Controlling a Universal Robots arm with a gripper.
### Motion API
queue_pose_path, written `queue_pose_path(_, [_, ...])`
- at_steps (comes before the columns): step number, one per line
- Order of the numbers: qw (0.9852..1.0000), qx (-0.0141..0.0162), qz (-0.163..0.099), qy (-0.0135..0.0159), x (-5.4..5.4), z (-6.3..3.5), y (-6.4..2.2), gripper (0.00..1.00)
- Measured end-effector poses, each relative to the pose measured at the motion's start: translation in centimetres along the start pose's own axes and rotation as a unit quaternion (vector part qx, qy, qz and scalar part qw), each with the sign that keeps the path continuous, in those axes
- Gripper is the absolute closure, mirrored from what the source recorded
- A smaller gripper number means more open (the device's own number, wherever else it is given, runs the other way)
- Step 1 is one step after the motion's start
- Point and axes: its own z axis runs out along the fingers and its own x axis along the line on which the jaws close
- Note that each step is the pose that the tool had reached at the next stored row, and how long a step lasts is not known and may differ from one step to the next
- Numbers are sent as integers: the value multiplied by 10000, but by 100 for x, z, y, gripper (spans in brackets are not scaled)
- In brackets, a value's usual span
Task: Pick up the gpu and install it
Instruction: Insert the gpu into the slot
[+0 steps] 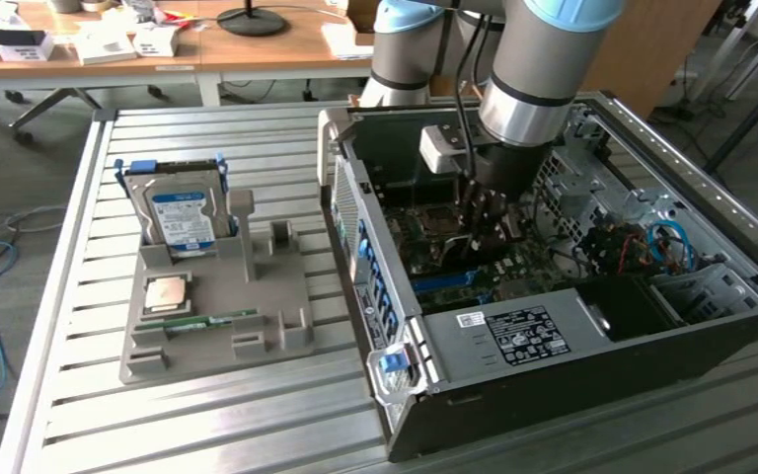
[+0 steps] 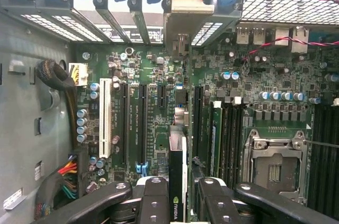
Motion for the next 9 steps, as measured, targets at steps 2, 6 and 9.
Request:
queue_pose_path(2, [10000,0,-1,0,0,0,1,74])
queue_pose_path(6, [10000,0,0,0,0,0,3,74])
queue_pose_path(9, [10000,0,0,0,0,0,8,74])
